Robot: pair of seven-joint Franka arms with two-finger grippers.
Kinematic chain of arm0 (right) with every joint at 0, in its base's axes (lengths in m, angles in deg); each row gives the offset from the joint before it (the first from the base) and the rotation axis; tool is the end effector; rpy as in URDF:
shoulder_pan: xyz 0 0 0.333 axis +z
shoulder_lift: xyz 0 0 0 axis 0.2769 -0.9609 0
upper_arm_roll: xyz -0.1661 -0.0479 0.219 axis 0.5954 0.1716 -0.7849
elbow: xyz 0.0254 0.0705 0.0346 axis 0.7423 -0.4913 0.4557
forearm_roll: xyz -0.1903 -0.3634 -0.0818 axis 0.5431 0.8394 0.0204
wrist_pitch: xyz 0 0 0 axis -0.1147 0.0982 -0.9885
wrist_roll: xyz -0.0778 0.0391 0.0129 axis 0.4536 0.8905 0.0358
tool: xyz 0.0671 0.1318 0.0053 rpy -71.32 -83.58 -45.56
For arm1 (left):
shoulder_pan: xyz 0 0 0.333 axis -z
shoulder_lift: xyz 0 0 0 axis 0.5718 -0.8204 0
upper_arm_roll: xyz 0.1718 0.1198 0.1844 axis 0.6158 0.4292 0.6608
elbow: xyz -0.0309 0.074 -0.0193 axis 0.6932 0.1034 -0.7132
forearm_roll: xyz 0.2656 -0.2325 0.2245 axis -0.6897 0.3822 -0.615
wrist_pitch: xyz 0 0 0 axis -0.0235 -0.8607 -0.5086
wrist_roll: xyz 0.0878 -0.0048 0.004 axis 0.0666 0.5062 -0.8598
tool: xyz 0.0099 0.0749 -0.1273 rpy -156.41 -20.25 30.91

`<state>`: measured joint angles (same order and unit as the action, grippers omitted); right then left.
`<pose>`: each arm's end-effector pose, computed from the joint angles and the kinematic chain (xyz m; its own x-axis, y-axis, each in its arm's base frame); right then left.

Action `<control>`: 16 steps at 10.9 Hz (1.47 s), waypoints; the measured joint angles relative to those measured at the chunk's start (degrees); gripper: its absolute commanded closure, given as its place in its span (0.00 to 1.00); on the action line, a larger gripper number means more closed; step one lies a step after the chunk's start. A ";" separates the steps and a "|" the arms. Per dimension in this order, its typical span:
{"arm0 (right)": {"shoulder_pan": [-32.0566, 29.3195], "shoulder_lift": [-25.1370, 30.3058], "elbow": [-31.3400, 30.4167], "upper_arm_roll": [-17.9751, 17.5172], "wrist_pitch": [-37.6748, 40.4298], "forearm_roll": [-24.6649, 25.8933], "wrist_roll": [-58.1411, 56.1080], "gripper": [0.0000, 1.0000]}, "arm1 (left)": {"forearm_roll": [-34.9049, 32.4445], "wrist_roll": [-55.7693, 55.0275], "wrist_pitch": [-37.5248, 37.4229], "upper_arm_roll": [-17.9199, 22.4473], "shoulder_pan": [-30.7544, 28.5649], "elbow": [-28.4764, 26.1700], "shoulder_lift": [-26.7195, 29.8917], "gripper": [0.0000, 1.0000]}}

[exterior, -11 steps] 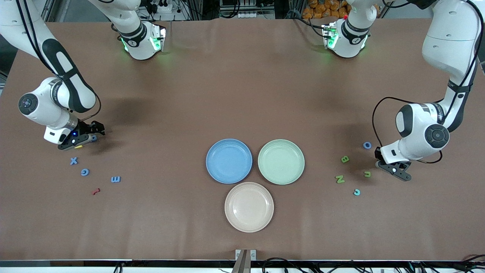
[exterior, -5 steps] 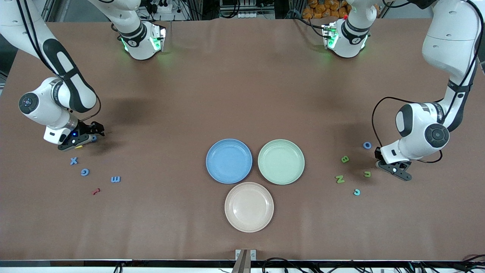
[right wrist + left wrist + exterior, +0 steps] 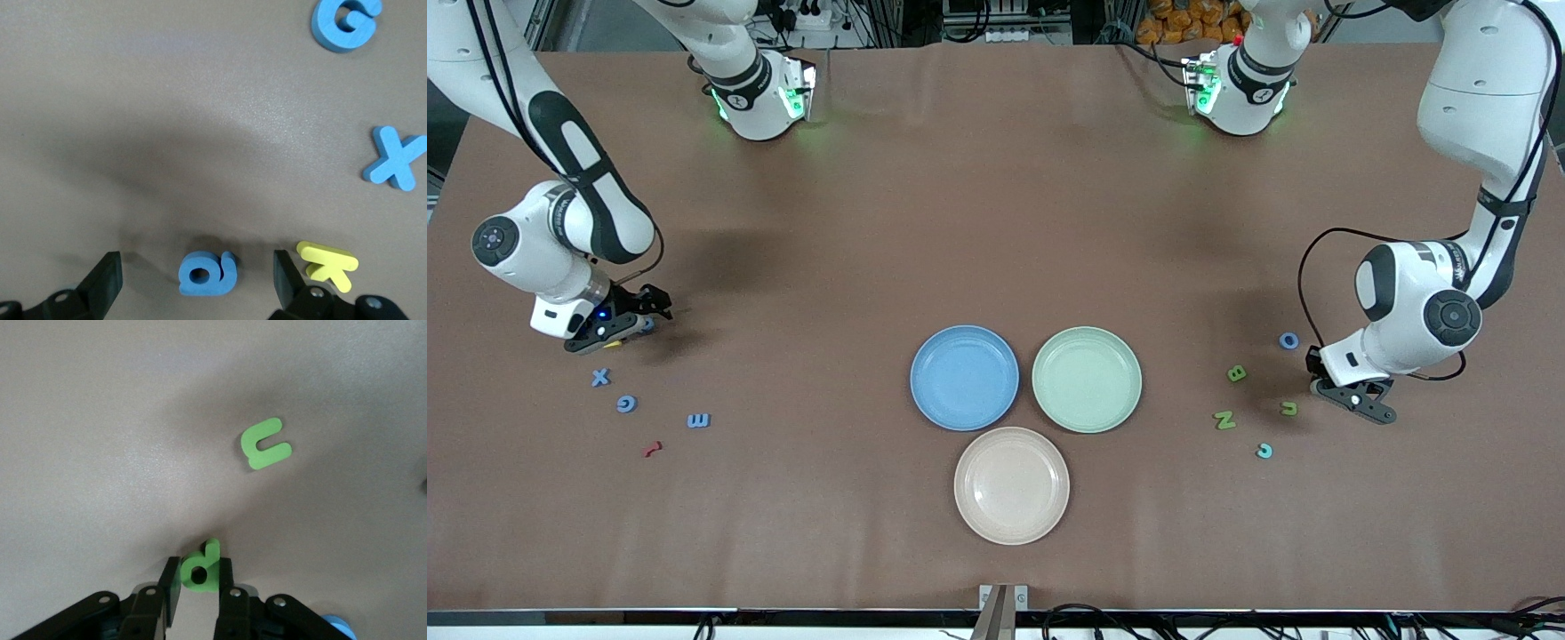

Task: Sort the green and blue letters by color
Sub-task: 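Close the left gripper on green d while the right gripper grasps blue a, then carry green d to the green plate while the right gripper carries a to blue plate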

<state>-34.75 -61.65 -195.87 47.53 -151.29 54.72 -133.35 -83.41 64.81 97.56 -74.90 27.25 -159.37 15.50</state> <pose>0.4914 -0.1679 0.0689 0.8888 0.4582 0.0115 0.4580 -0.8888 0.0180 0.6156 0.0494 0.0899 0.8751 -0.4837 -0.0162 -0.4838 -0.8735 -0.0543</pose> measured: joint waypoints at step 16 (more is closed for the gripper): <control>-1.56 0.77 -0.25 0.30 -0.04 0.01 -6.13 1.00 | 1.06 -11.55 -13.15 -4.48 0.34 11.24 0.09 0.93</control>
<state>-36.31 -60.89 -196.12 47.83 -151.33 54.73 -139.48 -82.35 53.26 84.41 -79.38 27.59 -148.13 15.59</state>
